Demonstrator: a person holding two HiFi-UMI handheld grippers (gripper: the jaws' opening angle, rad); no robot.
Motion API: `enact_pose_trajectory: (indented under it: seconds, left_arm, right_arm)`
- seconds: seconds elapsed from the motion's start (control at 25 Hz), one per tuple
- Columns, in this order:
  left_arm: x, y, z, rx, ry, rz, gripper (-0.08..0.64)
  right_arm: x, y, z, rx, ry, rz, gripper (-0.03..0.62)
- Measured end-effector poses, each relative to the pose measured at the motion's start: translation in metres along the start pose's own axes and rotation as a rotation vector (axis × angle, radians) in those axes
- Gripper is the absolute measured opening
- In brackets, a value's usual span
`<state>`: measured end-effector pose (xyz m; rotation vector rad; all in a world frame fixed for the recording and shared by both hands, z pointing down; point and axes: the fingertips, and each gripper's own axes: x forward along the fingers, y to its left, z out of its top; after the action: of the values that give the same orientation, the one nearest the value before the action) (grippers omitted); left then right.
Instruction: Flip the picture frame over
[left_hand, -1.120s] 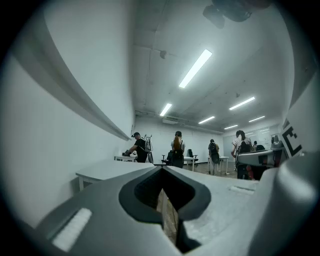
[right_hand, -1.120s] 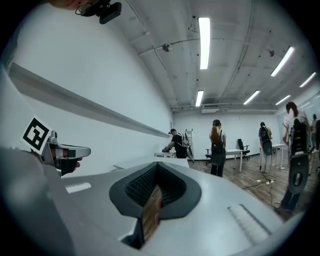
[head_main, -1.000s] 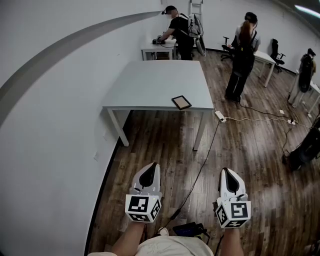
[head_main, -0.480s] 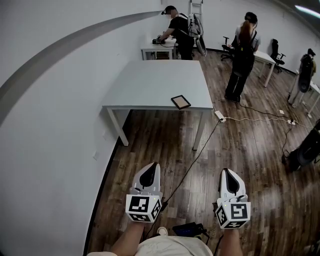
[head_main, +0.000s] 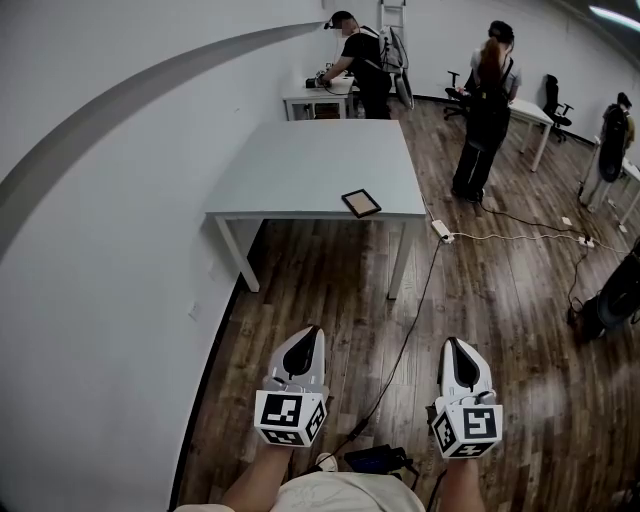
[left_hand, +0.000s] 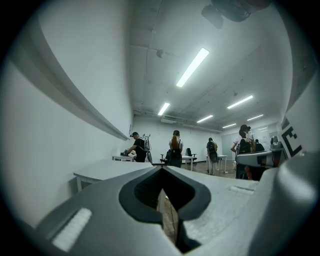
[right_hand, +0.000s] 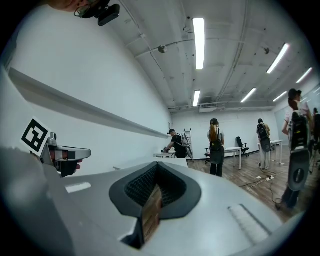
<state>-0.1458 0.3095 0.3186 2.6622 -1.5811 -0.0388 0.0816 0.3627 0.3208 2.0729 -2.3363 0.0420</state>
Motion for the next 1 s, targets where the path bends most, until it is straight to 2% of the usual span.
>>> enact_pose_trajectory:
  seconds: [0.6, 1.0]
  left_arm:
    - [0.011, -0.043, -0.002, 0.032, 0.014, 0.023, 0.0]
    - [0.024, -0.079, -0.005, 0.026, 0.008, 0.032, 0.0]
  right_arm:
    - [-0.009, -0.034, -0.018, 0.044, 0.002, 0.031, 0.021]
    - [-0.017, -0.072, -0.031, 0.057, 0.001, 0.037, 0.022]
